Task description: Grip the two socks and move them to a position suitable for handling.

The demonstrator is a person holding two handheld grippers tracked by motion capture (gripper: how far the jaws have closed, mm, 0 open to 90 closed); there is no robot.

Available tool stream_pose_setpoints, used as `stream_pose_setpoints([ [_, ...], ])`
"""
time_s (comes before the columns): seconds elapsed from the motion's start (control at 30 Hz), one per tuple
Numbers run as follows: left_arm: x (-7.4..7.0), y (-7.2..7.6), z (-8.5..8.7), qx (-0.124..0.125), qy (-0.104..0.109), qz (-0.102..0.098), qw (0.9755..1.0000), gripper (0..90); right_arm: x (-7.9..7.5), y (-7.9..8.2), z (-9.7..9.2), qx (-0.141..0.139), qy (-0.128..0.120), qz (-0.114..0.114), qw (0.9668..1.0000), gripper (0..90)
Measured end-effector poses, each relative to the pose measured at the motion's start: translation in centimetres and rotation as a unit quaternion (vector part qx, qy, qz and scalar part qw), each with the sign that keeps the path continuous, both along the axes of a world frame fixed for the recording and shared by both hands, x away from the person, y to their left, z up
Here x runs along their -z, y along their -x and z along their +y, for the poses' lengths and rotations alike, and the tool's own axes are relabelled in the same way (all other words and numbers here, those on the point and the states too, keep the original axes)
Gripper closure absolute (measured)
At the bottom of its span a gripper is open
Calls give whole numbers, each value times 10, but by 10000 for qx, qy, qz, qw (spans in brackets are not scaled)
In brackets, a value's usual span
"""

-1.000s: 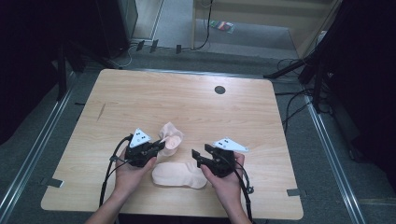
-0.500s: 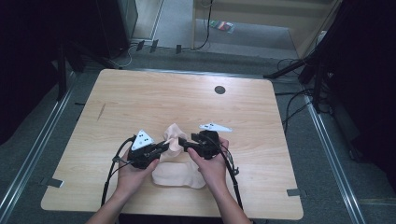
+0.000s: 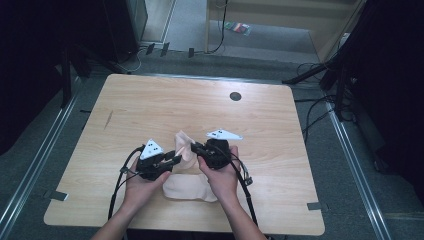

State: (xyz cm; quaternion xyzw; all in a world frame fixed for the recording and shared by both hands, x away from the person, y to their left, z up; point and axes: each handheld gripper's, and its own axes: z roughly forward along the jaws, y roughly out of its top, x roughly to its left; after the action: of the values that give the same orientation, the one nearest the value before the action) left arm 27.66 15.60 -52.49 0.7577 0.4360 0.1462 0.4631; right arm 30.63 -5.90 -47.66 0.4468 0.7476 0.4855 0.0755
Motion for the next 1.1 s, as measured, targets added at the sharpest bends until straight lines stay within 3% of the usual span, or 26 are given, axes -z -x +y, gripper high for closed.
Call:
stream_pose_setpoints([
  [0.2,10,-4,-1,42,-108,322,9994,452,-12,2,4,-47,58,-198,9998,861],
  [0.37,12,-10,-5,-141,-176,479,9986,394,-22,5,8,-202,28,-344,9992,860],
  [0.47,16,-16,-3,-404,-153,594,9973,383,-29,9,11,-367,-36,-414,9985,860],
  [0.57,17,-17,-2,-459,-165,545,9973,461,-35,13,11,-513,-125,-514,9973,860],
  [0.6,15,-17,0,-615,-245,389,9970,553,-37,14,11,-582,-179,-554,9966,860],
  [0.7,12,-16,4,-714,-283,282,9966,861,-39,16,7,-691,-232,-609,9955,860],
  [0.73,10,-15,7,-732,-346,147,9966,861,-39,16,7,-691,-232,-609,9955,860],
  [0.77,7,-11,9,-1004,-777,-219,9917,897,-37,15,3,-628,-120,-629,9960,861],
  [0.83,4,-4,8,-1389,-1455,-776,9765,897,-32,13,-1,-536,-17,-585,9968,860],
  [0.9,3,0,7,-1632,-1965,-1211,9592,896,-23,8,-5,-418,88,-490,9979,860],
  [0.93,3,1,6,-1602,-2179,-1302,9539,895,-17,5,-8,-377,133,-401,9984,860],
  [1.0,9,0,1,-1406,-2472,-1229,9508,887,-4,-1,-12,-276,261,-228,9990,860],
  [1.03,13,0,-2,-1297,-2566,-1172,9506,882,3,-3,-13,-217,302,-172,9992,860],
  [1.07,17,0,-5,-1160,-2564,-1045,9539,873,9,-5,-16,-177,339,-97,9992,860],
  [1.1,21,-1,-6,-1041,-2467,-925,9590,860,14,-7,-17,-140,408,-57,9991,860],
])
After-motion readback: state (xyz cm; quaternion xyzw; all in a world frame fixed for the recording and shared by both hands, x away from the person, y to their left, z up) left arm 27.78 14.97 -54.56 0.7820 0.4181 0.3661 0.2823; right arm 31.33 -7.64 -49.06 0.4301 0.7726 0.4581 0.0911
